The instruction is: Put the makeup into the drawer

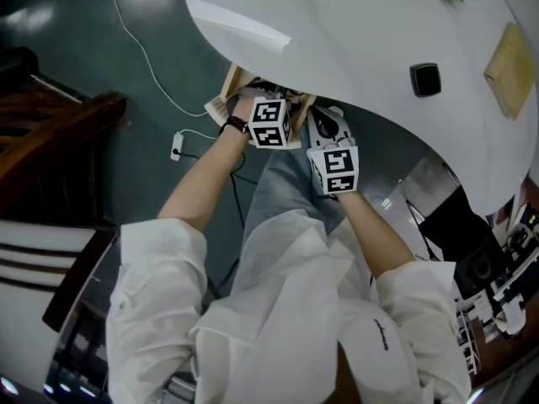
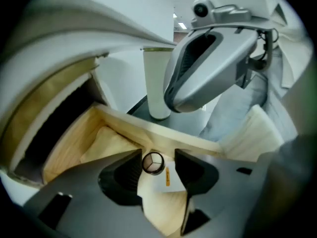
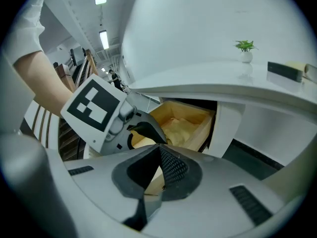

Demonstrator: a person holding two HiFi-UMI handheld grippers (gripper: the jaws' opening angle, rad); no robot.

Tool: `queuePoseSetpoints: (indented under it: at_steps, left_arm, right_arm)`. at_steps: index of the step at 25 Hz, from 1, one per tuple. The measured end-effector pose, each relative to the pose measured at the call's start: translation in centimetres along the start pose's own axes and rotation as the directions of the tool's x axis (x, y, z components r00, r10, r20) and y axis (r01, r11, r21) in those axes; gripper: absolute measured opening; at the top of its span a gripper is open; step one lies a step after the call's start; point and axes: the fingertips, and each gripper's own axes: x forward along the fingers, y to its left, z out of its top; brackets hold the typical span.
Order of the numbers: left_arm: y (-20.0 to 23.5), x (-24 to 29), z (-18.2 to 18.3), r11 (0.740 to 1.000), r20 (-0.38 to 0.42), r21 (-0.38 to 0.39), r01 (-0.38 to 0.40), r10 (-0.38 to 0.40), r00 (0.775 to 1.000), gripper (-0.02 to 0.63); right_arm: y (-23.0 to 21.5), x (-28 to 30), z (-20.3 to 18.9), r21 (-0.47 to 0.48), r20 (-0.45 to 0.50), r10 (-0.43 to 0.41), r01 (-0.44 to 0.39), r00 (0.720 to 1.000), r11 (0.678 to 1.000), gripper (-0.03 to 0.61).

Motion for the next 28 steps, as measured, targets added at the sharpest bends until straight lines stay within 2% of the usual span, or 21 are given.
queuePoseSetpoints:
  at_steps: [4, 6, 8, 11, 15, 19, 24, 28]
  left_arm:
    - [-2.0, -4.9, 2.6, 0.985, 0.096, 0.17, -0.005, -0.012, 0.995, 0.065]
    - [-3.3, -7.4, 4.2, 0.976, 0.151, 0.215, 0.017, -0.05, 0.987, 0.036]
    - [-4.4, -9.8, 6.3, 0.974, 0.209, 0.226, 0.014, -0.063, 0.976, 0.026]
    - [-4.2, -13.2, 10.8, 0.984, 0.313, 0.165, -0.062, 0.007, 0.95, 0.026]
    - [-1.9, -15.7, 17.9, 0.986, 0.421, 0.044, -0.163, 0.13, 0.898, 0.026]
    - [1.5, -15.2, 23.5, 0.979, 0.472, -0.085, -0.183, 0.202, 0.858, 0.027]
    - [5.4, -12.9, 27.9, 0.965, 0.448, -0.158, -0.211, 0.261, 0.855, 0.029]
    - [7.4, -10.8, 30.2, 0.957, 0.436, -0.208, -0.202, 0.276, 0.857, 0.032]
  right_arm:
    - [0.9, -2.6, 1.6, 0.004, 0.036, 0.019, -0.019, 0.999, 1.0, 0.018]
    - [0.9, -4.2, 2.7, 0.01, 0.064, 0.021, -0.021, 0.998, 1.0, 0.018]
    - [0.6, -5.9, 4.0, 0.013, 0.098, 0.018, -0.02, 0.995, 1.0, 0.018]
    - [-0.5, -8.7, 6.1, 0.013, 0.154, -0.008, 0.006, 0.988, 1.0, 0.018]
    - [-4.2, -12.7, 8.1, 0.052, 0.22, -0.111, 0.102, 0.969, 0.993, 0.018]
    - [-8.8, -16.4, 9.1, 0.125, 0.262, -0.237, 0.21, 0.936, 0.97, 0.018]
    - [-13.9, -20.1, 8.9, 0.21, 0.281, -0.36, 0.309, 0.889, 0.927, 0.018]
    - [-17.1, -21.8, 8.1, 0.269, 0.277, -0.432, 0.363, 0.858, 0.892, 0.018]
